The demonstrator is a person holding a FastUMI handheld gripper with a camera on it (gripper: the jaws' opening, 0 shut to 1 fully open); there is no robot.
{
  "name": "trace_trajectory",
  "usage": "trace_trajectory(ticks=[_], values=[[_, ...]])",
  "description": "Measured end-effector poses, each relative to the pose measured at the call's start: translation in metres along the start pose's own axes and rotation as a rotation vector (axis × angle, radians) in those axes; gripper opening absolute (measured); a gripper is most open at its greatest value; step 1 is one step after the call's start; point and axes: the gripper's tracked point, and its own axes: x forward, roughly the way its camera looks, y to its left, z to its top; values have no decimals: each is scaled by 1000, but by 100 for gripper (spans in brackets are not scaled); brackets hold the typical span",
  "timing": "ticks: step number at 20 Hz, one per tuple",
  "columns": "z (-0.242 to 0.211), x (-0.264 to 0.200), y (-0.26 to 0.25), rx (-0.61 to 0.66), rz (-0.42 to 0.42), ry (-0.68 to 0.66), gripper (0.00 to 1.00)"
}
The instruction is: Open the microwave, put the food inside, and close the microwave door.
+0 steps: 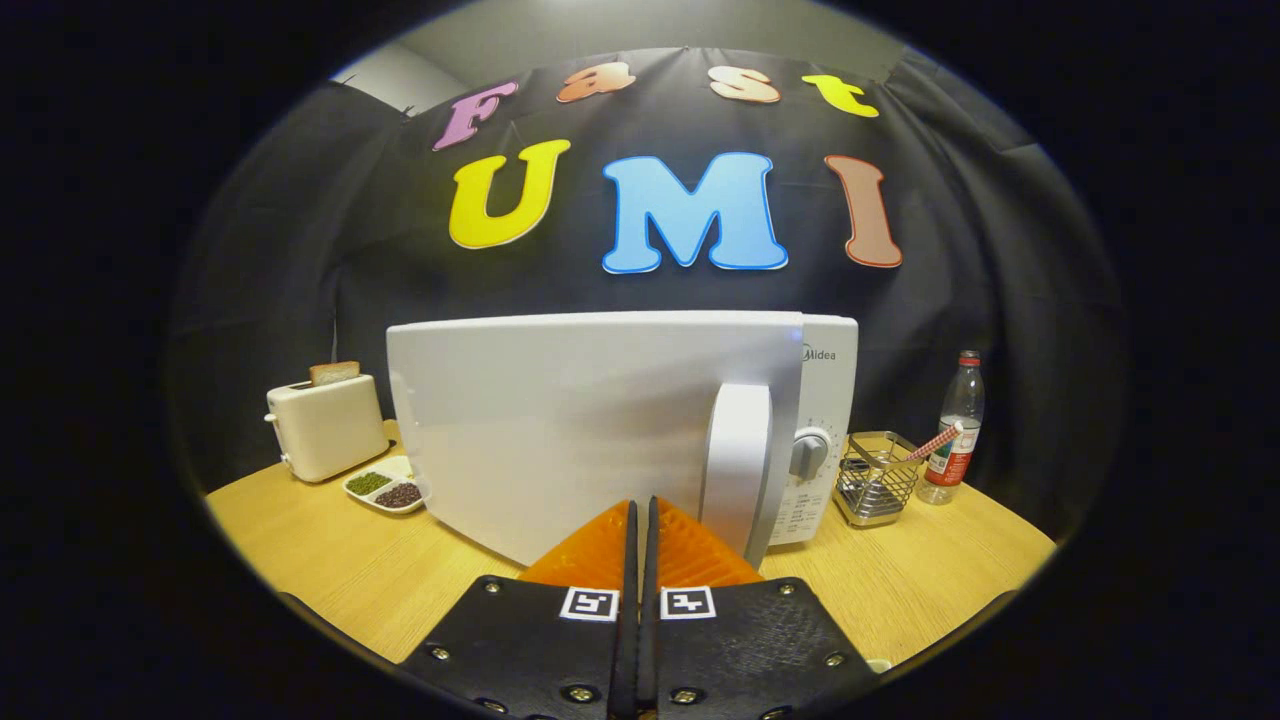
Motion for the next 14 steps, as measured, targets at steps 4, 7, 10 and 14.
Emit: trace_trajectory(ticks=[4, 7, 10, 14], values=[[9, 29, -7, -3, -31, -11, 1], [14, 50, -17, -14, -62, -1, 1], [16, 64, -24, -3, -71, 3, 1], [19, 72, -23, -55, -99, -29, 1]])
